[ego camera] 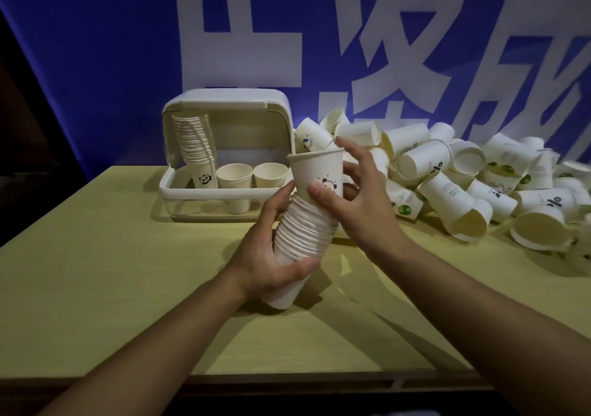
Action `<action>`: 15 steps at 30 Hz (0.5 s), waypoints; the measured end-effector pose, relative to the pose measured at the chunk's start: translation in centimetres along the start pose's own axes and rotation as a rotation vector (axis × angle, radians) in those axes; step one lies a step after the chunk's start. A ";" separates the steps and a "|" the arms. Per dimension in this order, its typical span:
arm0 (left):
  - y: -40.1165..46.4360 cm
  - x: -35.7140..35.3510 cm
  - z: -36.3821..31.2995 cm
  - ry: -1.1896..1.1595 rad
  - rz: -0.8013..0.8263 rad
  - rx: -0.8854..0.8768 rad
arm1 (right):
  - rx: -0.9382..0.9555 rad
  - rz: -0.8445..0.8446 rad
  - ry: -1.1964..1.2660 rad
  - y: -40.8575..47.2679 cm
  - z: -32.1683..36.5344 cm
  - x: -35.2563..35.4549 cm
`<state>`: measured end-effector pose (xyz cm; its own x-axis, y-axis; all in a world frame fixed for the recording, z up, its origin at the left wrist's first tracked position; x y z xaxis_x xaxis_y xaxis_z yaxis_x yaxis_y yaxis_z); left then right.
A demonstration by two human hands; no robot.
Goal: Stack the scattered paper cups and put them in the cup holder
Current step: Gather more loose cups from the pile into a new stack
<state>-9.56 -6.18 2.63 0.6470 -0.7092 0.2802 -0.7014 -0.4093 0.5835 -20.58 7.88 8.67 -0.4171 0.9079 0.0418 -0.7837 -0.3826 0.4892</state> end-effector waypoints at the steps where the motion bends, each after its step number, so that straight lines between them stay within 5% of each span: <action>1: 0.2 -0.3 -0.2 -0.011 -0.009 0.002 | -0.016 0.002 0.011 -0.1 -0.3 0.1; 9: 2.4 -1.8 0.3 -0.051 -0.212 -0.058 | -0.001 0.010 -0.053 0.1 -1.5 1.3; 15: 1.4 -0.8 2.5 -0.096 -0.250 -0.018 | 0.078 0.207 -0.409 1.1 -3.5 2.6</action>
<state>-11.77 -7.65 1.27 0.7677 -0.6386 0.0528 -0.5173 -0.5692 0.6391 -24.11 9.26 6.27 -0.3334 0.8125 0.4782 -0.6593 -0.5635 0.4978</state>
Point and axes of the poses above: each hand's wrist, its own y-axis towards the middle knuckle, its own x-axis out of the back of the hand, z = x × y, the point moved 1 cm from there along y, towards the middle knuckle, and after that the axes turned 14 degrees about -z, right-handed, at the moved point
